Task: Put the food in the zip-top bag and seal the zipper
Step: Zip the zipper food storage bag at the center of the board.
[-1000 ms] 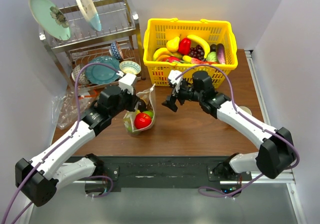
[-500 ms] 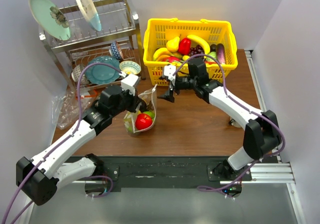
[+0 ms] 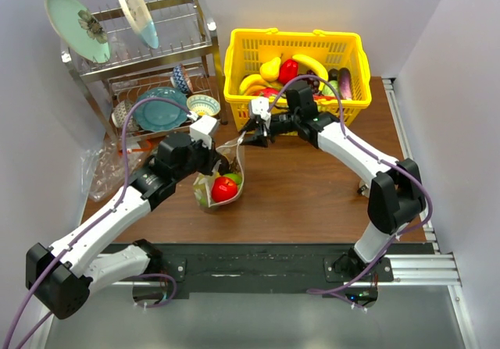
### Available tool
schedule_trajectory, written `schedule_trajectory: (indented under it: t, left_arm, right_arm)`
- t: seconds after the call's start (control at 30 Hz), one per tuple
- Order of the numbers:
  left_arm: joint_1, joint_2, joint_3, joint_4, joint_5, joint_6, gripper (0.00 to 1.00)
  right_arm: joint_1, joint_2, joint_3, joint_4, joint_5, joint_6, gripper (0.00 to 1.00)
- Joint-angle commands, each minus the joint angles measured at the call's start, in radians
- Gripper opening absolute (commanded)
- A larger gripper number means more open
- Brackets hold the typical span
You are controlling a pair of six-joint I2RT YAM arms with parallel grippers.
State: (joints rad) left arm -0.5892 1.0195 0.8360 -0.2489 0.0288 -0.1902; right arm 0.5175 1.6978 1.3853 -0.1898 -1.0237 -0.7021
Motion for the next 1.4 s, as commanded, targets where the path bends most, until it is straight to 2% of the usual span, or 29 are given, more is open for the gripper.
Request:
schedule_trajectory:
  t: [0.0, 0.07, 0.33, 0.37, 0.4, 0.53, 0.7, 0.73, 0.87, 1.03, 1.13, 1.27, 1.37]
  left_arm:
    - [0.009, 0.005, 0.009, 0.030, -0.018, 0.015, 0.00]
    - [0.009, 0.007, 0.009, 0.031, -0.021, 0.015, 0.00]
    - [0.008, 0.004, 0.014, 0.028, -0.024, 0.018, 0.02]
    - [0.008, 0.002, 0.012, 0.028, -0.024, 0.023, 0.06]
    - [0.008, 0.001, 0.014, 0.028, -0.023, 0.024, 0.07]
    - [0.008, -0.018, 0.020, 0.040, -0.026, 0.034, 0.14]
    - [0.008, -0.028, 0.064, 0.022, 0.025, 0.029, 0.24]
    - [0.008, -0.030, 0.090, 0.016, 0.031, 0.023, 0.26]
    - [0.008, -0.056, 0.147, -0.006, 0.057, 0.023, 0.47]
    - [0.008, -0.061, 0.221, -0.020, 0.075, 0.052, 0.53]
    - [0.008, -0.041, 0.261, -0.013, 0.152, 0.083, 0.56]
    - [0.005, 0.017, 0.308, 0.003, 0.424, 0.117, 0.56]
    - [-0.011, 0.056, 0.321, 0.022, 0.477, 0.135, 0.56]
  right_arm:
    - [-0.004, -0.006, 0.034, -0.080, -0.073, -0.072, 0.10]
    - [-0.005, -0.012, 0.031, -0.099, -0.073, -0.077, 0.00]
    - [-0.007, -0.041, 0.047, -0.175, -0.131, 0.027, 0.00]
    - [-0.005, -0.050, 0.047, -0.174, -0.124, 0.056, 0.00]
    - [-0.004, -0.061, 0.029, -0.156, -0.116, 0.157, 0.00]
    - [-0.004, -0.182, -0.083, 0.062, -0.050, 0.448, 0.00]
    - [-0.001, -0.300, -0.157, 0.090, 0.208, 0.740, 0.00]
    - [-0.002, -0.315, -0.157, 0.067, 0.229, 0.762, 0.00]
    - [0.001, -0.349, -0.161, 0.004, 0.226, 0.771, 0.00]
    - [-0.001, -0.380, -0.215, -0.011, 0.197, 0.805, 0.00]
    - [-0.001, -0.403, -0.239, -0.025, 0.188, 0.811, 0.00]
    - [-0.001, -0.441, -0.270, -0.010, 0.197, 0.854, 0.00]
    - [-0.001, -0.474, -0.282, -0.002, 0.203, 0.880, 0.00]
